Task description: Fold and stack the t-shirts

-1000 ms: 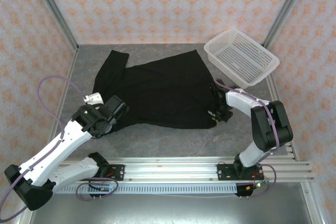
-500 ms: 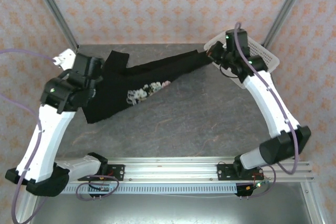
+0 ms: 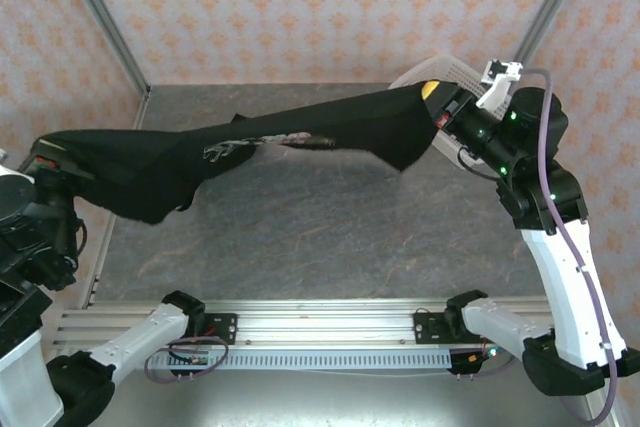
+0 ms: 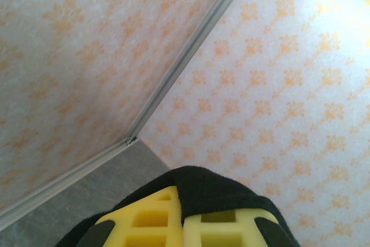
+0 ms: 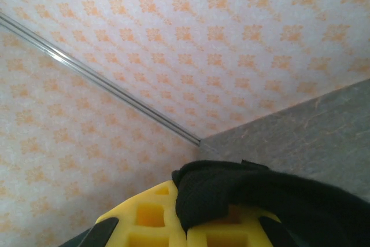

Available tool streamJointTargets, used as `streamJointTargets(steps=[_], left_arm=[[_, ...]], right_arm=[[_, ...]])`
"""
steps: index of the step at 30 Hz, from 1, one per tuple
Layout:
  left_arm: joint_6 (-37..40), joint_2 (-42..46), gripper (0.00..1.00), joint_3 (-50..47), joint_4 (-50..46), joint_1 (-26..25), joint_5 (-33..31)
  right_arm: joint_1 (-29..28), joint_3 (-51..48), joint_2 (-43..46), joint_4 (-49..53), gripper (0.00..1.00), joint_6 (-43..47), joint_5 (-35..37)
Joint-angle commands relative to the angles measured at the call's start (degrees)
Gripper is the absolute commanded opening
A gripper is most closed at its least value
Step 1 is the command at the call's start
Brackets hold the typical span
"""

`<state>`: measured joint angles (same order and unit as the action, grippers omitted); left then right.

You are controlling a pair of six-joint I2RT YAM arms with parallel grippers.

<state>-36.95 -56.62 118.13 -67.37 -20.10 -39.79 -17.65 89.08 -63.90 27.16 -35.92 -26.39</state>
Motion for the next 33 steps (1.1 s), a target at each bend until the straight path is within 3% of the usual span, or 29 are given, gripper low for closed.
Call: streamJointTargets(steps=[1, 4, 9, 16, 19, 21, 24, 28, 30, 33], left_arm=[[1.07, -14.64, 0.00, 5.59, -2.61, 0.95, -2.19], [-0.21, -24.59, 0.00, 9.69, -2.49, 8.38, 6.79], [-2.43, -39.50, 0.00, 16.26, 1.36, 21.47, 22.37], [0.38, -56.20, 0.00, 43.52, 3.50, 26.22, 28.32], [1.43, -53.22, 0.00, 43.71, 10.42, 26.48, 29.62], [3.63, -47.99, 0.00, 40.96, 16.58, 26.15, 30.99], [6.01, -40.71, 0.00, 33.86, 24.85, 24.74, 30.94], [9.88, -35.66, 0.00, 30.55, 19.07, 22.16, 27.83], [10.17, -31.83, 0.00, 22.32, 16.42, 21.17, 25.74], [5.83, -23.33, 0.00, 0.94, 16.66, 21.06, 23.57]], right_arm=[[-0.07, 0.91, -8.91, -6.83, 0.00, -4.27, -3.21], [-0.03, 1.91, -16.42, -13.49, 0.00, -6.77, -3.98], [0.98, 13.29, -33.23, -17.84, 0.00, -7.67, -6.71], [5.93, 48.46, -55.81, -11.89, 0.00, -8.64, -8.64], [8.19, 67.34, -63.86, -7.71, 0.00, -9.98, -7.78], [10.03, 73.29, -66.74, -9.59, 0.00, -13.76, -7.36], [12.40, 72.88, -66.12, -13.09, 0.00, -17.05, -6.59], [13.43, 71.89, -65.30, -8.97, 0.00, -14.77, -7.89], [13.36, 70.63, -65.38, -3.65, 0.00, -12.50, -9.50], [12.12, 66.49, -64.99, 6.06, 0.00, -6.83, -11.78]])
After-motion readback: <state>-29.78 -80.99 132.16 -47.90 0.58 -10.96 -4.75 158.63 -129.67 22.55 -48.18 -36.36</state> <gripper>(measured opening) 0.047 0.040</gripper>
